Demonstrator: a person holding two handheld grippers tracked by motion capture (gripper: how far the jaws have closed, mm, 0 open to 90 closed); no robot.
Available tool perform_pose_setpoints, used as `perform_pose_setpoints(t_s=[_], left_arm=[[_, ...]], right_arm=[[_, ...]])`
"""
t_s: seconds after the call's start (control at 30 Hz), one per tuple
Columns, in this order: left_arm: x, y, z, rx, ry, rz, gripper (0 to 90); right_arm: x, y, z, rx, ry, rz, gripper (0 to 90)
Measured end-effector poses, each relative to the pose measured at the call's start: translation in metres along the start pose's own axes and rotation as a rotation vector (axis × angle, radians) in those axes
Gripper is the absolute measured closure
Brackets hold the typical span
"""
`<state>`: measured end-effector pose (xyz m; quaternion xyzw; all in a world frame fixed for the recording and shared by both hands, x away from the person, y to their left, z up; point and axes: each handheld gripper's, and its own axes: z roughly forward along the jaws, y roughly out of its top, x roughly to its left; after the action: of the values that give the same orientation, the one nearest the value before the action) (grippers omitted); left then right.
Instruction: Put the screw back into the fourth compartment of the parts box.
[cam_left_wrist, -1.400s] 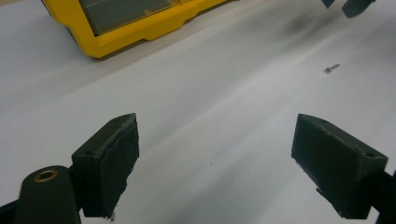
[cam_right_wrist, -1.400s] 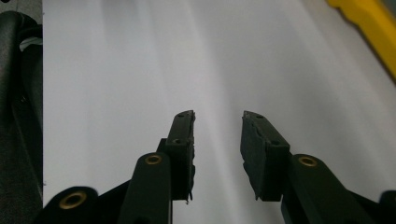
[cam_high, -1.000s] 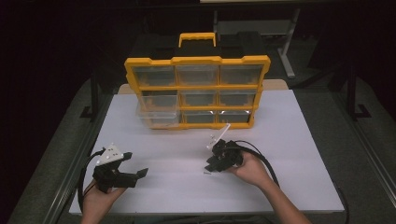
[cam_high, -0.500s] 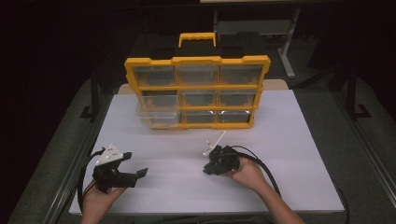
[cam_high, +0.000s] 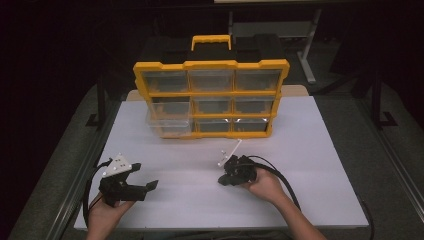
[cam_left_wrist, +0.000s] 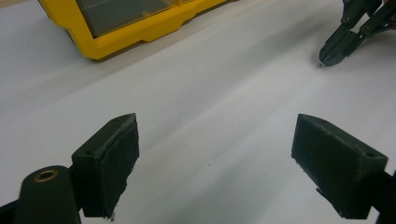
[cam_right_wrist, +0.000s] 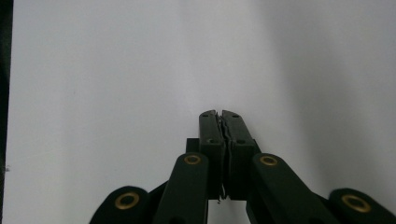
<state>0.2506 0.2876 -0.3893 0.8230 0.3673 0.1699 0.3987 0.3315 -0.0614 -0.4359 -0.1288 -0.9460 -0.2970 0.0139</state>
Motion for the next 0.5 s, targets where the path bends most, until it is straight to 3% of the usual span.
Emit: perform_pose_setpoints(t_s=[0.07, 0.43, 0.5], left_arm=[[0.0, 0.0, 0.0, 0.0, 0.0, -0.002, 14.6], [0.0, 0.0, 0.0, 0.002, 0.001, 0.003, 14.6], [-0.001, 0.0, 0.001, -0.007, -0.001, -0.015, 14.6]], right_arm=[[-0.002, -0.001, 0.0, -0.007, 0.022, 0.008, 87.3], [-0.013, 0.004, -0.018, -0.027, 0.02, 0.036, 87.3], [-0.016, 0.007, -0.023, -0.031, 0.018, 0.036, 87.4]])
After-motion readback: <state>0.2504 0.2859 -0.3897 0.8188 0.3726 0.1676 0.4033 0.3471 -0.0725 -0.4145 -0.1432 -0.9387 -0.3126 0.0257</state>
